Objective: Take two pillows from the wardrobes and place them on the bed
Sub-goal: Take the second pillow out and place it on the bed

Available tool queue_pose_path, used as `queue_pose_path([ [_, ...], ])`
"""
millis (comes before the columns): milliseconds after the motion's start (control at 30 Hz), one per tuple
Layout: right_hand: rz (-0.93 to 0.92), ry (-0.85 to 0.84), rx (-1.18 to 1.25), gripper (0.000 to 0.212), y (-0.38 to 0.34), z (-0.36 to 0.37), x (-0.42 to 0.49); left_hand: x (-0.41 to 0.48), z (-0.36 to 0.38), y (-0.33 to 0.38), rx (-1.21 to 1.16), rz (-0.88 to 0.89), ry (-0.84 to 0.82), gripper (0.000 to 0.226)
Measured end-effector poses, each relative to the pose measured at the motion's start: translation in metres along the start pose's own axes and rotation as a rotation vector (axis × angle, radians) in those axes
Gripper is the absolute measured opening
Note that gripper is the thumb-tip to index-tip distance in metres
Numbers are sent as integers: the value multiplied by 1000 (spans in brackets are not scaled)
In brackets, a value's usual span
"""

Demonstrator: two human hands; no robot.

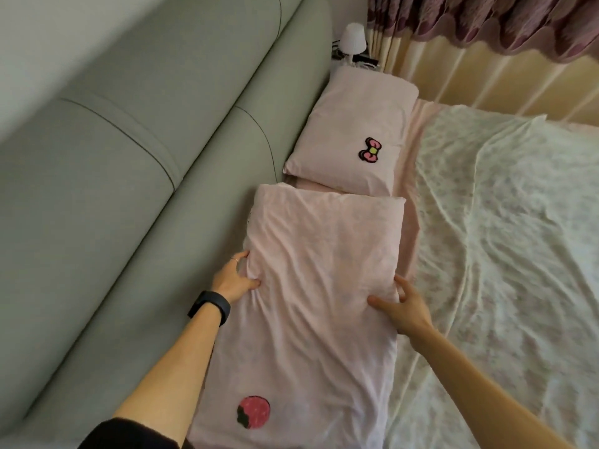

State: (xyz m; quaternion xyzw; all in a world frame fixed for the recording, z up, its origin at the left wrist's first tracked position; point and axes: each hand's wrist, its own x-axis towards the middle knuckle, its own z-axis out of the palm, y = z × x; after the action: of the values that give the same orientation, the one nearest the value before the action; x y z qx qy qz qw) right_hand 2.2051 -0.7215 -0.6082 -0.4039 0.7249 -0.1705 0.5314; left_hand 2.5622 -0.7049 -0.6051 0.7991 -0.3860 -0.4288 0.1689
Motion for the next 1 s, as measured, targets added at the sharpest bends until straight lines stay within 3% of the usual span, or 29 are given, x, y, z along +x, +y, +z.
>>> queue_pose_path([
  [267,131,4,107,86,-15,48,109,118,0,13,-4,80,78,61],
  [400,138,59,29,82,-9,66,150,155,23,-1,-36,44,45,66],
  [500,153,130,-109,78,-2,78,158,158,49,-14,68,96,119,67],
  [567,73,224,-311,77,4,89,149,148,69,-25,230,203,172,65],
  [633,-160,272,-461,73,4,109,138,141,89,-34,401,353,193,65],
  [733,-426,181,-725,70,1,139,148,148,116,-54,565,417,145,68],
  [867,-323,9,-923,75,31,151,192,162,139,-104,618,263,105,71],
  [1000,-334,38,-904,76,69,159,218,180,157,-126,609,258,133,70],
])
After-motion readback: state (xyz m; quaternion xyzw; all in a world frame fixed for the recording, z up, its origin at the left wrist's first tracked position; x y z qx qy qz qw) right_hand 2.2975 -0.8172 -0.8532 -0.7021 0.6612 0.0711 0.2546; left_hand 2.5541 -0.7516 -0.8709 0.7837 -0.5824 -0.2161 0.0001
